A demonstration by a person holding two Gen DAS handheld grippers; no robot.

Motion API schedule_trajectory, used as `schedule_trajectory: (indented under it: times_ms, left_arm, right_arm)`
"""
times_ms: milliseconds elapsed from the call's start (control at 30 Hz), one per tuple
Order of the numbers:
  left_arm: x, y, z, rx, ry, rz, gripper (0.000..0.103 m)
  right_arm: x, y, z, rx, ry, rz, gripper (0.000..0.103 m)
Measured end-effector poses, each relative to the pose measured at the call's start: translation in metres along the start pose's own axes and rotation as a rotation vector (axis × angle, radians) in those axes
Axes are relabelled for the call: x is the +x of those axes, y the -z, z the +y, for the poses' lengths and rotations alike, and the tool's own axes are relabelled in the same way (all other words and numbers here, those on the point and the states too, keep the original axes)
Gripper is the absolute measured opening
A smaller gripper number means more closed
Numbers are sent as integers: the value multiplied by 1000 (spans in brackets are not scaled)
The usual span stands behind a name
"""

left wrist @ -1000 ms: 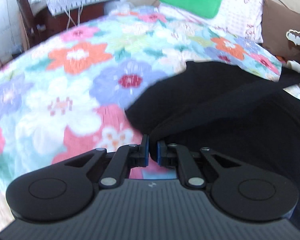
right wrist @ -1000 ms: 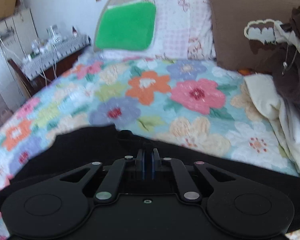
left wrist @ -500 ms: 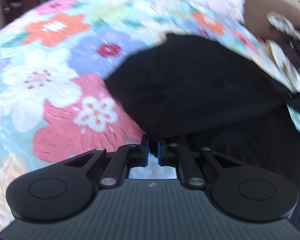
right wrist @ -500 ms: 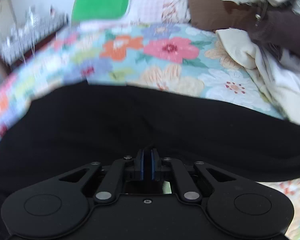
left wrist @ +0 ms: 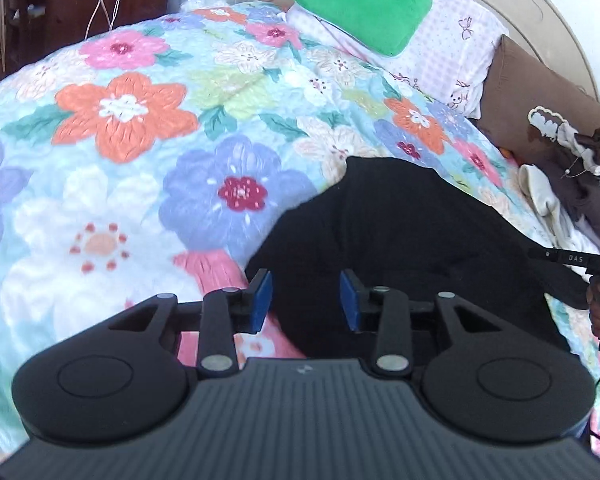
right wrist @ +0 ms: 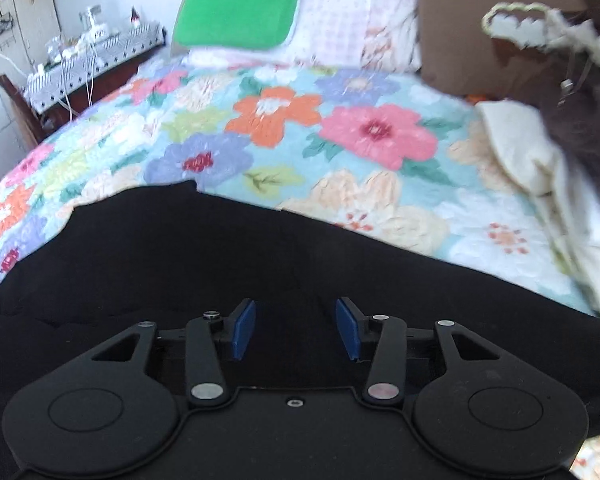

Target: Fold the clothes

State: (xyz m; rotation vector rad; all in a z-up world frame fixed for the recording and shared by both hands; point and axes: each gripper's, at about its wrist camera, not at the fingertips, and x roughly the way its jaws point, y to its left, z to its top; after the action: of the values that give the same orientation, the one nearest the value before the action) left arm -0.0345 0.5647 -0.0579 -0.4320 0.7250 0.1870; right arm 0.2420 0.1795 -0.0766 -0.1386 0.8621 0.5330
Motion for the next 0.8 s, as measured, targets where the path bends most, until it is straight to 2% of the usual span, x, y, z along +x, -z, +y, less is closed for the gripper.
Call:
schedule_trajectory:
  times_ms: [67,100,133,233,333,433,467,533,567,767,800]
  left_arm:
    - [15,-1,-7,79,6,4,38]
    - [23,-1,-11,119,8,7,42]
    - [30,0,-15,161,14,11,43]
    - [50,7,-24,247,34,45,43]
    - [51,17,-23,232,37,6,42]
    - [53,21,-15,203,61,2,42]
    - [55,22,-14,206,54,10,40]
    - [58,24,-16,244,19,22,21]
    - [56,26,-19,277,1,12,2]
    - [28,24,-27,289,-93,-168,1]
    - [26,24,-26,286,-107,-177,1]
  right_arm:
    - [15,0,9,-69,14,24,32]
    - [17,1,15,-108,20,22,11]
    - [18,3,20,-144,26,15,9]
    - [9,8,29,-192,36,-40,5]
    - [-1,7,30,-196,51,-85,4]
    - [-10,2,27,-195,49,-122,4]
    - [-12,-1,27,-198,48,-132,4]
    - [-14,-7,27,-211,49,-148,4]
    - [-13,-10,28,-219,53,-154,4]
    - [0,-26,34,-259,51,-163,4]
    - [3,-29,36,-269,51,-161,4]
